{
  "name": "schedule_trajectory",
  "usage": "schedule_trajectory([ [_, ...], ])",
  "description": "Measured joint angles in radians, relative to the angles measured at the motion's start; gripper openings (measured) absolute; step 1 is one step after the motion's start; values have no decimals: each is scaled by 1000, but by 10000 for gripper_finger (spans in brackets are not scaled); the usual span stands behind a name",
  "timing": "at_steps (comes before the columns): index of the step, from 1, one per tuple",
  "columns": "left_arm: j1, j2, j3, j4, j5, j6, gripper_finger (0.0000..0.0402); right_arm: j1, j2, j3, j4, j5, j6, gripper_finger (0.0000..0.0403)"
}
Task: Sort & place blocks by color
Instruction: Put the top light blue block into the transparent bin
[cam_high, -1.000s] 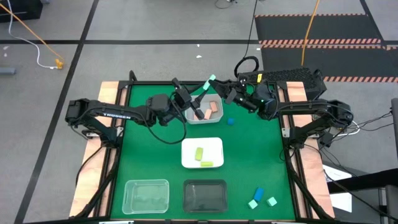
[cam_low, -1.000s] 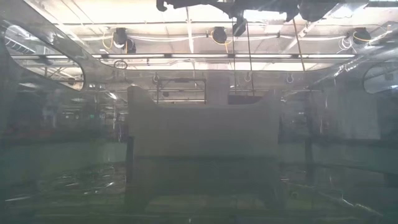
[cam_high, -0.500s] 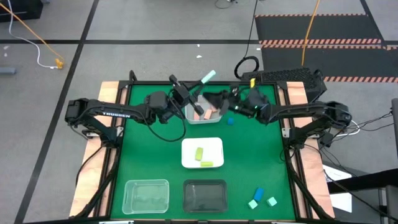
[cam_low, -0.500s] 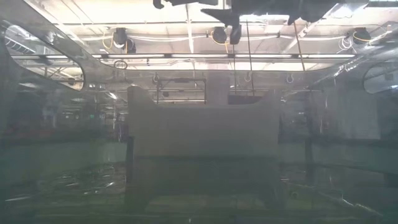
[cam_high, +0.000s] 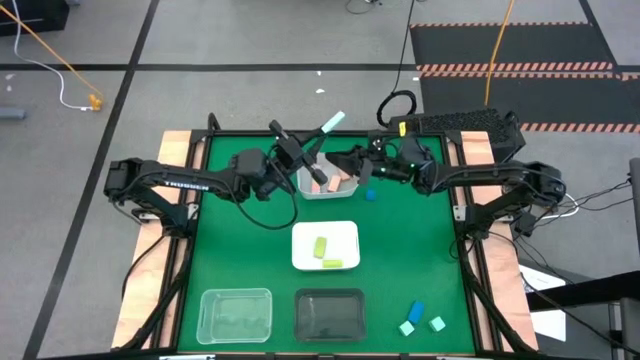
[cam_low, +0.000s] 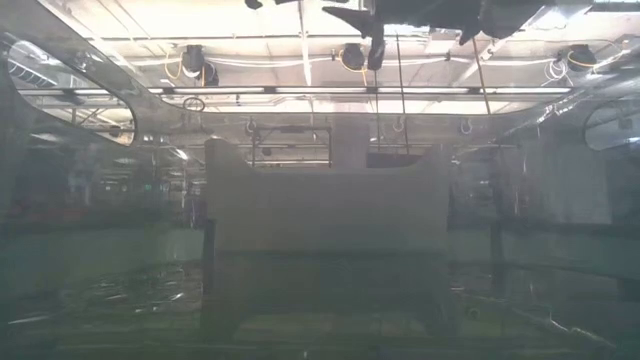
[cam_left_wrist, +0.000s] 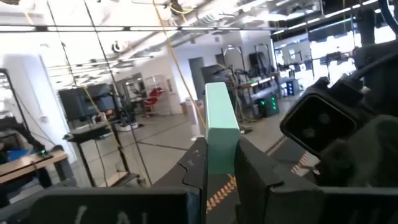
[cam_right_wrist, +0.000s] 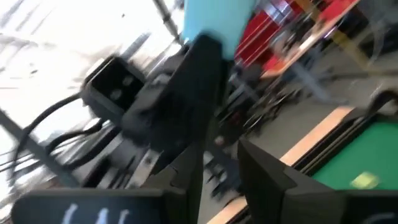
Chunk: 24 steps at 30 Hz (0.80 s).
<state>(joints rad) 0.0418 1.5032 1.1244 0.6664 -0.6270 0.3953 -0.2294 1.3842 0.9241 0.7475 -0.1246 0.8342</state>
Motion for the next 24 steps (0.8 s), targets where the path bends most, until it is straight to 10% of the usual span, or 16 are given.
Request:
schedule_trajectory([
  [7, -51, -18, -1, -24, -6, -90, 69, -63, -37, 1, -68, -279, 45, 88],
  [14, -152, -87, -2, -286, -100, -265, 53, -66, -109, 1, -248, -326, -55, 88],
  [24, -361, -288, 0, -946, -129, -1016, 56, -82, -300, 2, -632, -325, -226, 88],
])
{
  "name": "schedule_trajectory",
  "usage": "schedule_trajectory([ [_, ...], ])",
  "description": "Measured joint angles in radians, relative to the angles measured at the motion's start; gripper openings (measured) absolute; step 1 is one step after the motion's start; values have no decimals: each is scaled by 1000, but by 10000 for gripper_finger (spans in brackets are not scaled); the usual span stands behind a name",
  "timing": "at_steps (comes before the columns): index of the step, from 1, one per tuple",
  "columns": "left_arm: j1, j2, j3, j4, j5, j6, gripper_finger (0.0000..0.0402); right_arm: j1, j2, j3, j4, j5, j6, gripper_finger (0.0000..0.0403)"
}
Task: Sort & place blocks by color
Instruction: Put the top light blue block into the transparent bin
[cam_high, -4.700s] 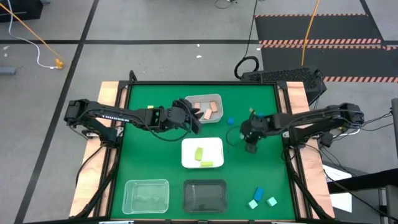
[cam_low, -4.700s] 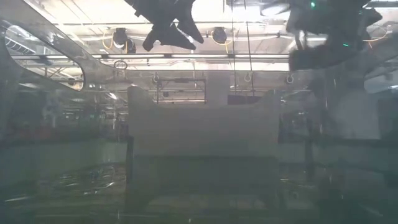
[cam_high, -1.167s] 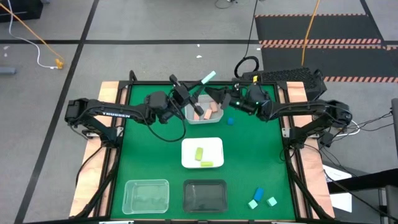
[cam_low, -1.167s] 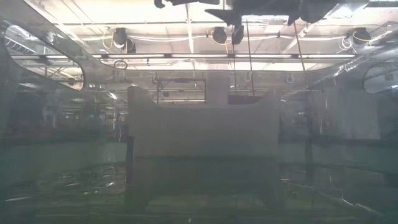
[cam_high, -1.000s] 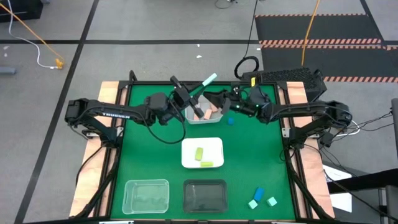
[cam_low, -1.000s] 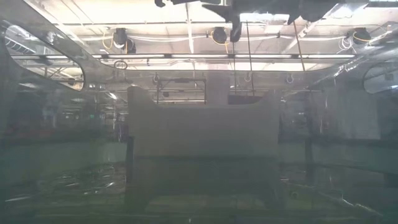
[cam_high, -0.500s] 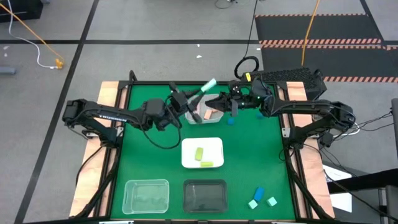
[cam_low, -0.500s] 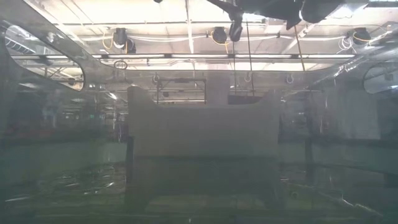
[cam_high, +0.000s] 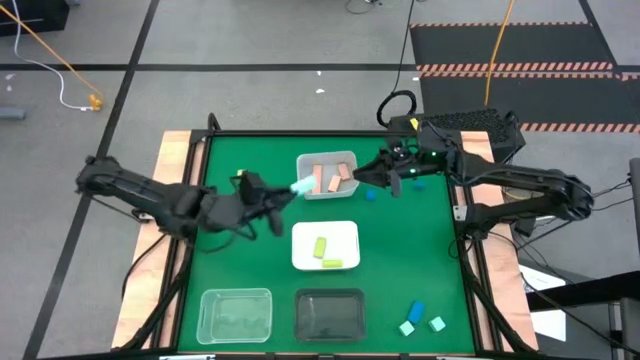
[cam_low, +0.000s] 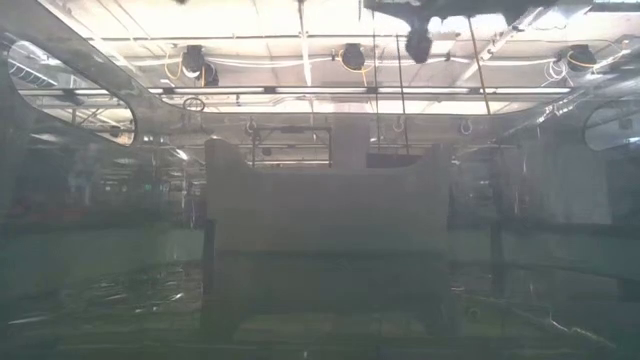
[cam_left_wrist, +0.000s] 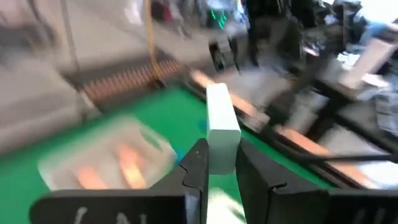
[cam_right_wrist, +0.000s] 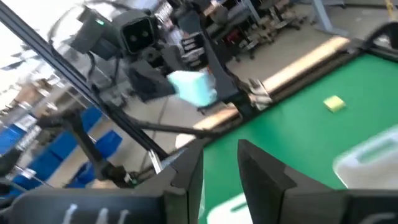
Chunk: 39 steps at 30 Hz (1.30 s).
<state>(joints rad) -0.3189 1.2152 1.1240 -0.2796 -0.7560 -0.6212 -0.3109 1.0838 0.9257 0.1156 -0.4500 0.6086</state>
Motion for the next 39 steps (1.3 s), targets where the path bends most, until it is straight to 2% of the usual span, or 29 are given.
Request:
schedule_trajectory([
  [2, -53, -40, -1, -154, 66, -196, 53, -3, -34, 0, -66, 0, -9, 88],
  [6, -155, -79, 0, -345, 232, -532, 57, -3, -84, 0, -175, 1, 2, 88],
  [11, -280, -53, 0, -492, 498, -788, 58, 12, -117, 0, -315, 2, 7, 88],
  [14, -334, -18, -1, -520, 664, -875, 58, 31, -122, 0, -402, 2, 7, 88],
  [18, -378, 42, -1, -527, 805, -909, 60, 75, -117, 0, -537, 3, 11, 89],
  [24, -382, 158, -2, -538, 915, -895, 61, 177, -79, 0, -724, 3, 79, 89],
  [28, -384, 228, -2, -533, 984, -839, 62, 253, -49, 0, -779, 2, 125, 89],
  [34, -383, 275, -2, -534, 997, -742, 62, 323, -24, 0, -784, 2, 220, 89],
  [39, -384, 276, -2, -535, 957, -717, 63, 347, -25, 0, -781, 2, 295, 89],
])
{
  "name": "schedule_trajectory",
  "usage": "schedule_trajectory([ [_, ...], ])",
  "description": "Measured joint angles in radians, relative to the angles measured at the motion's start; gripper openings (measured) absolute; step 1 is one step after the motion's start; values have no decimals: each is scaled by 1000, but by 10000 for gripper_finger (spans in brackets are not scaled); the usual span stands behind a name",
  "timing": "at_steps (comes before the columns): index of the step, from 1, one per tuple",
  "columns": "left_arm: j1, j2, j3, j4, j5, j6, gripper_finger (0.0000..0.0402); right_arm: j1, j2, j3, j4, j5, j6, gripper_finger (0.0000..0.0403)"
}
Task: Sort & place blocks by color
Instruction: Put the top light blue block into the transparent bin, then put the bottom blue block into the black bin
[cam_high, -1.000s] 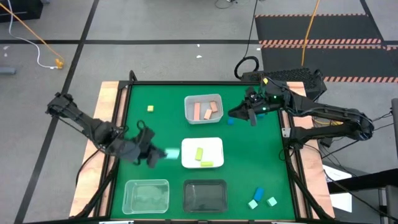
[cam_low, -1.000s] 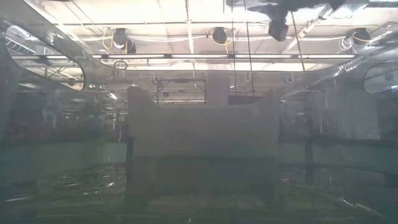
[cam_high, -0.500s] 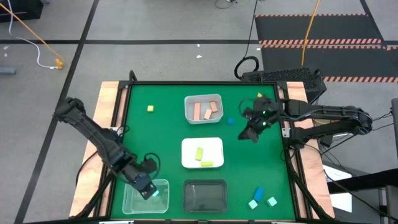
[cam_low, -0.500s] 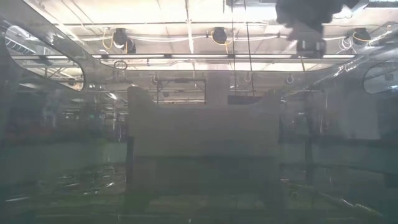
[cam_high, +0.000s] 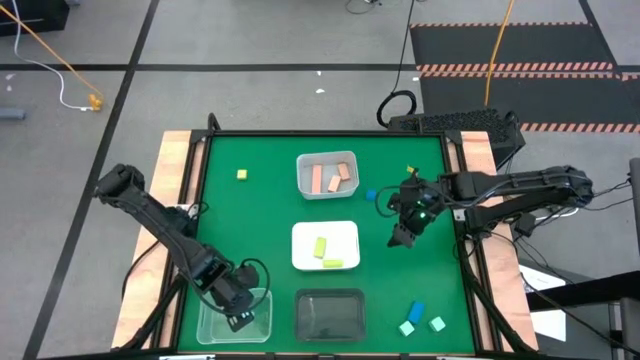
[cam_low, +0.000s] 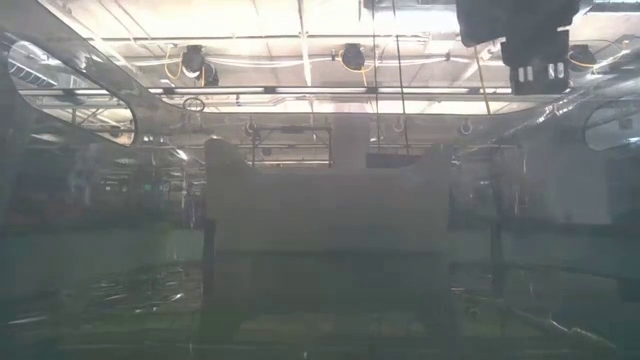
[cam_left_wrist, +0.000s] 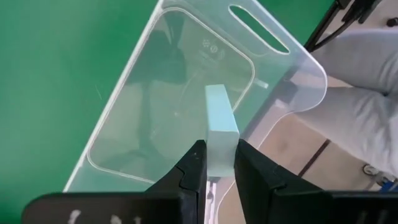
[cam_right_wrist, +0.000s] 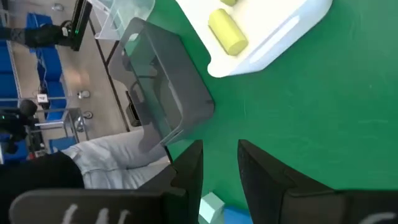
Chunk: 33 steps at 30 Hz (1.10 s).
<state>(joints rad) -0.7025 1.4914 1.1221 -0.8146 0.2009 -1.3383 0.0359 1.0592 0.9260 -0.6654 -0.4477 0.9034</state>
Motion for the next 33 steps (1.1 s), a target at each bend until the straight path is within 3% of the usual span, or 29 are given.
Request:
schedule_trajectory([
  [5, 1, 0, 0, -1, -1, -19, 76, 32, 0, 0, 0, 0, 47, 89],
  [12, 1, 0, 0, -2, 32, -62, 163, 81, 0, 0, 3, -1, 123, 89],
  [19, 6, 0, 0, -3, 35, 180, 238, 93, 0, 0, 27, 1, 215, 89],
  [27, -31, -37, 0, -158, 22, 376, 254, 161, 0, 0, 70, -19, 400, 69],
  [33, -45, -116, 0, -340, -48, 415, 255, 239, 0, 0, 70, 63, 571, 55],
])
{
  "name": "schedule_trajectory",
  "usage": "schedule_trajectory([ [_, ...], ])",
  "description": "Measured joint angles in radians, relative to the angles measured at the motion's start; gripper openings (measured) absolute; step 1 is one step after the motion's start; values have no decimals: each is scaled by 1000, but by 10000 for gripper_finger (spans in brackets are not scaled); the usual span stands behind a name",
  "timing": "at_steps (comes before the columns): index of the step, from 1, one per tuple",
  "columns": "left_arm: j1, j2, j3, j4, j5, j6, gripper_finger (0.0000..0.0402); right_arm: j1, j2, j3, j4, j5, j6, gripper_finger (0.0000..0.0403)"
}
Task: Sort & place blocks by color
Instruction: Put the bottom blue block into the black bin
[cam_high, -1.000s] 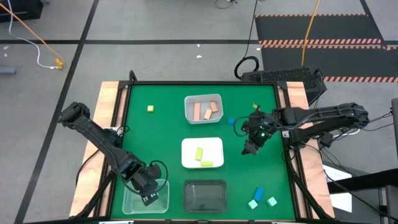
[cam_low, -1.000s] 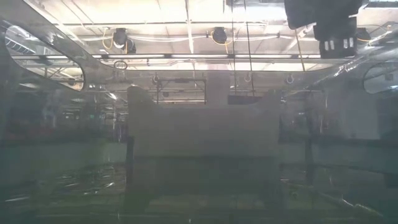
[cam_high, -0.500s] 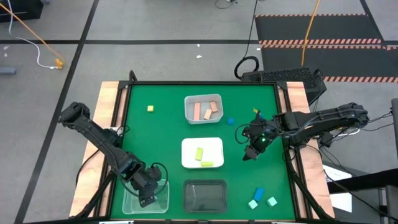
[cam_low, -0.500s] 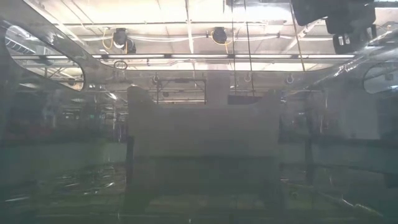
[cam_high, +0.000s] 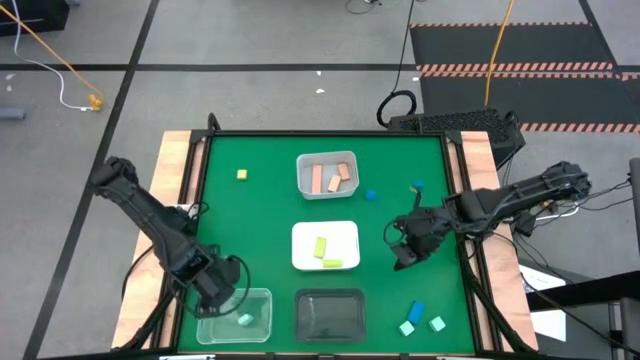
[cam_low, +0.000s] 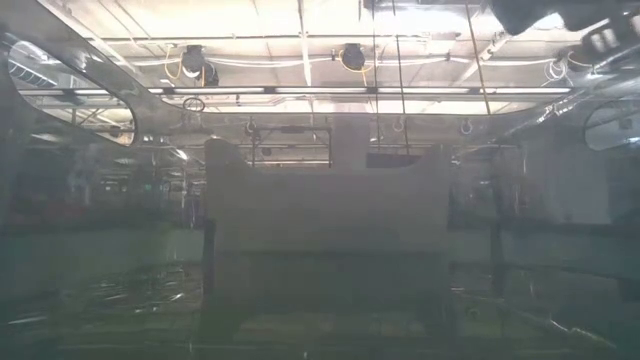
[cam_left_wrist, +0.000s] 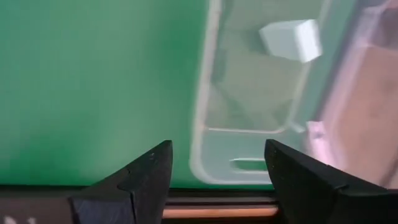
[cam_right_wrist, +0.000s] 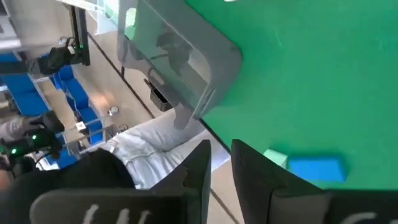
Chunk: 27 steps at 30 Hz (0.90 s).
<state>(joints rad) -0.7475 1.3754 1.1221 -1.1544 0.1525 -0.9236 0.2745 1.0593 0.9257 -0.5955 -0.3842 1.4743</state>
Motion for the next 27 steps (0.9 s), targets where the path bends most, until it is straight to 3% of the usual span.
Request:
schedule_trajectory([
  [8, 21, -114, 0, -205, -295, 96, 255, 158, 56, -1, -32, 17, 289, 110],
  [17, 128, -202, 0, -234, -634, -18, 255, 313, 185, -1, -13, 11, 707, 178],
  [22, 195, -219, 0, -234, -721, -89, 255, 342, 256, -1, -7, 10, 811, 187],
  [27, 248, -219, 0, -233, -736, -107, 255, 349, 317, -42, 53, -32, 820, 187],
])
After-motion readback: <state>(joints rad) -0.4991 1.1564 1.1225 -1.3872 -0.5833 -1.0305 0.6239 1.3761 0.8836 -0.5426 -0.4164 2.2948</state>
